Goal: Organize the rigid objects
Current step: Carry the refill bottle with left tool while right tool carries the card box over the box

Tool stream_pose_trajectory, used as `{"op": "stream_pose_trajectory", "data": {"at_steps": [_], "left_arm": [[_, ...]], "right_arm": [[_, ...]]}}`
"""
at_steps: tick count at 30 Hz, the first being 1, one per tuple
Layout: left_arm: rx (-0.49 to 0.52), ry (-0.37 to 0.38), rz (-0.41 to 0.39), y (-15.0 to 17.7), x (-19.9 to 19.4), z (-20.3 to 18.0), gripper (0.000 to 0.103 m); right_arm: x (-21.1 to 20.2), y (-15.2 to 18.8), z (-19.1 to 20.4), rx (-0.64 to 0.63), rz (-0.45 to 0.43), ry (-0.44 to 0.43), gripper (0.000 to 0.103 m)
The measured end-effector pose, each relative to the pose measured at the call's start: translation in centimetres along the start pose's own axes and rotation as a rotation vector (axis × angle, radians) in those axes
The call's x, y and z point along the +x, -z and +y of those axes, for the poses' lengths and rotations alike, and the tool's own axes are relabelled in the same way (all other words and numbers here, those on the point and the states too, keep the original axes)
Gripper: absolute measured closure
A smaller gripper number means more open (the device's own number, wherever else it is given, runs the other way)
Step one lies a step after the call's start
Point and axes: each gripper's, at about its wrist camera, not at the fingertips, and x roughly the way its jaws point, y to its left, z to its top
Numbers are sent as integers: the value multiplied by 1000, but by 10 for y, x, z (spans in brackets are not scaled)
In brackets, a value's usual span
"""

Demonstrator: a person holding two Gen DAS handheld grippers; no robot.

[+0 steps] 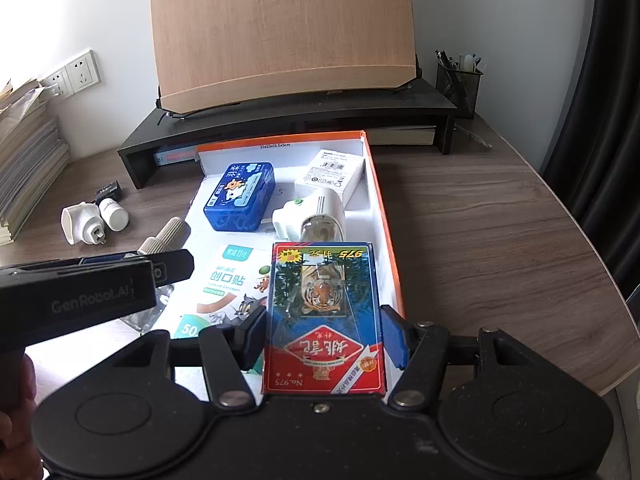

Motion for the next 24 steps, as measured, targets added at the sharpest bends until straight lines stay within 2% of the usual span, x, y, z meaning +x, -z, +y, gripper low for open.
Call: {"op": "stream_pose_trajectory", "data": {"at_steps": [24], "left_arm": [[-11, -2, 19, -1, 8, 7, 57]], "right_arm": [[10, 1, 2, -4, 29, 0, 32]]}}
